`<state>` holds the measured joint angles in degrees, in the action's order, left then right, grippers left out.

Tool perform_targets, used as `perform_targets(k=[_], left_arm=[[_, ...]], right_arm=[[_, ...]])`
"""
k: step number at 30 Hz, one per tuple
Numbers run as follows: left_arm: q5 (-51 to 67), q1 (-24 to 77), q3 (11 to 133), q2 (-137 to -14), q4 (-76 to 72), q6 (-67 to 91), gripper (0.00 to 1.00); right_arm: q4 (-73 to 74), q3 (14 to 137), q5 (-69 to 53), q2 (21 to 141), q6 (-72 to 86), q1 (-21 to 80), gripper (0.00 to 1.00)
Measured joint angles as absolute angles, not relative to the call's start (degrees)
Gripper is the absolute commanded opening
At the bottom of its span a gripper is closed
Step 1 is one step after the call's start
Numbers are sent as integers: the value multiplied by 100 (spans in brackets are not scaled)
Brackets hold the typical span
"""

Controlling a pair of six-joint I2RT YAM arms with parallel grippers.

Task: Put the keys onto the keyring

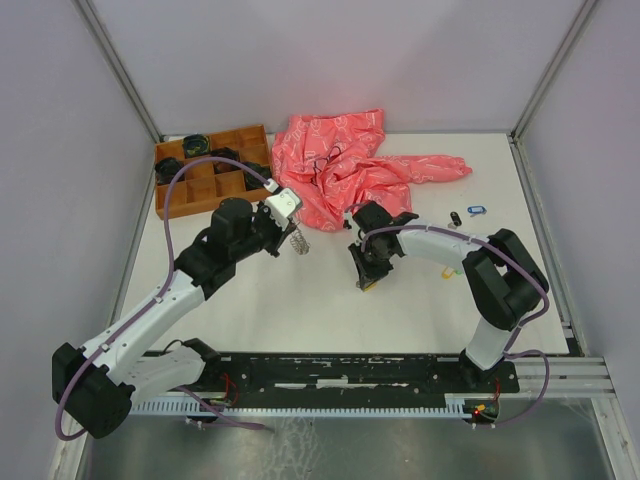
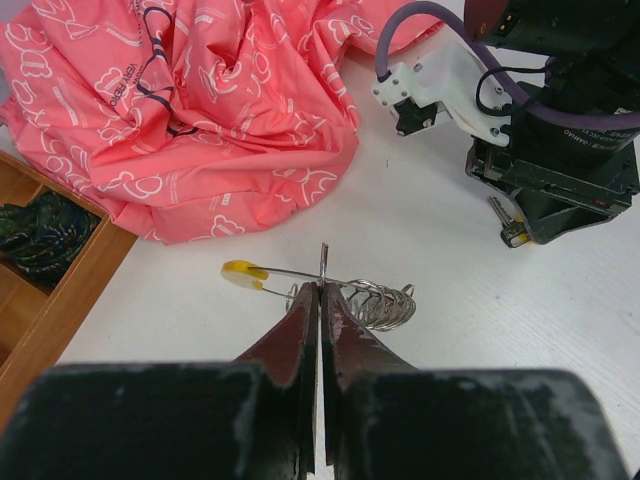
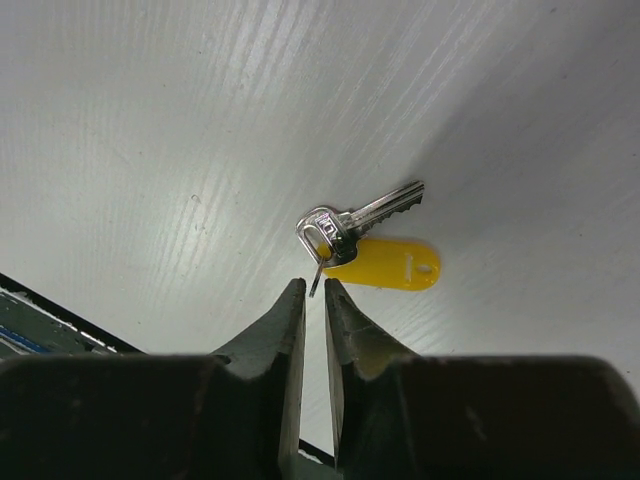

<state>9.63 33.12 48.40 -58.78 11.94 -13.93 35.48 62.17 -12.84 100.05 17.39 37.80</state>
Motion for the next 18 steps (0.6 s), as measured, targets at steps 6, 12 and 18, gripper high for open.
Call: perform_targets(k=[6,12,18], left_arm=[[963,3312,4840,-5878,1194,-1393,3],[965,3312,4840,-5889,1197,-1393,3],[967,3308,4840,-5898,1205,-1393,3]], right_arm=[[3573,6281,-1260,10022,1903,3804,24],[3599,6300,-1125,10060,2038,3865,23],[3618,6333,-1002,10132,2112,3909,20]])
